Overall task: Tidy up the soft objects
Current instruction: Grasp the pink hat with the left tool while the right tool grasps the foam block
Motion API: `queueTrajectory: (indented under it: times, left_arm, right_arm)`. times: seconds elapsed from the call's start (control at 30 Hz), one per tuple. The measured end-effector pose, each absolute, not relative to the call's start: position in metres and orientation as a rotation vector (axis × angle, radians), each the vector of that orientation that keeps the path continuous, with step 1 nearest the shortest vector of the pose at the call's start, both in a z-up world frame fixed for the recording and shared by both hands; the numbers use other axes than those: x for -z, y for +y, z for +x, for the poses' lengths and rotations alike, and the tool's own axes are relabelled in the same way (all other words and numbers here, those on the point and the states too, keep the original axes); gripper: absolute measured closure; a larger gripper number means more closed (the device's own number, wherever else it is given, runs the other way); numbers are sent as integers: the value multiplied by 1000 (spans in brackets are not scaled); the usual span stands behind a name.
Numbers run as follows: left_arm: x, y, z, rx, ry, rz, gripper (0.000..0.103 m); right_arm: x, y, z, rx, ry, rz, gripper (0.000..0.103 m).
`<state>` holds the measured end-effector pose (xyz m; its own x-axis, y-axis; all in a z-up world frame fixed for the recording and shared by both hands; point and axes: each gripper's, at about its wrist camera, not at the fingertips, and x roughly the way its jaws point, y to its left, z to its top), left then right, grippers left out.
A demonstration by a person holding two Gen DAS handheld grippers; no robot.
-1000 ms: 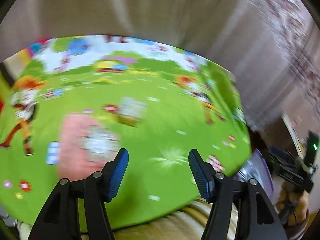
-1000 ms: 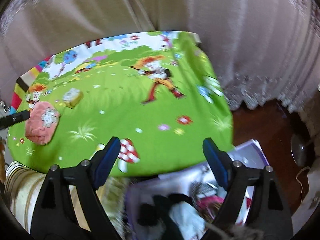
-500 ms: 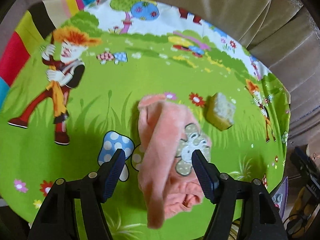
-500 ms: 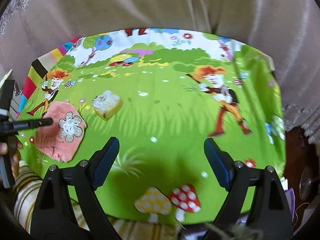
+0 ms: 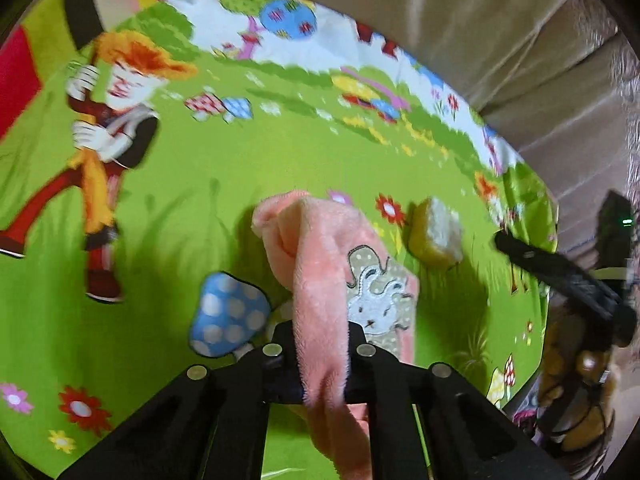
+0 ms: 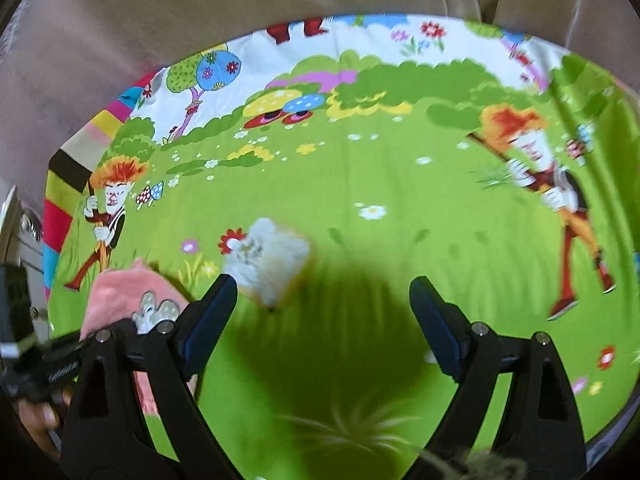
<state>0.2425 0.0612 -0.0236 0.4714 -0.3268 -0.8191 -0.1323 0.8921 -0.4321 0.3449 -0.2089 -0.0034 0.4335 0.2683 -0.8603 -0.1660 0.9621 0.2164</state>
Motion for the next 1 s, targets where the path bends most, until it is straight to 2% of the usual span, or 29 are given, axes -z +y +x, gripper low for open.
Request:
queueTrajectory:
  times: [0.23,0.53,0.6,0.67,0.77,1.0]
  left_arm:
    - [8,91,234,70,986,-543,96]
    - [2,100,228,104,972,-603,96]
    - [6,100,223,163,1007,-668,96]
    - [12,98,215,191,1040,-717,96]
    - [22,94,202,188,1079,-731,96]
    - [38,100,184,163,1116,-797,96]
  right_arm:
    - [25,-174,364,-255,1134,109,13]
    - [50,-152,376,-209,1157,34,13]
    - [55,-150,378,-198,1157,10,21]
    - [53,-149,376,-209,1132,-14,38]
    - [48,-150,372,-226,1116,-21,48]
    - [14,-152,328,-376,1059,34,50]
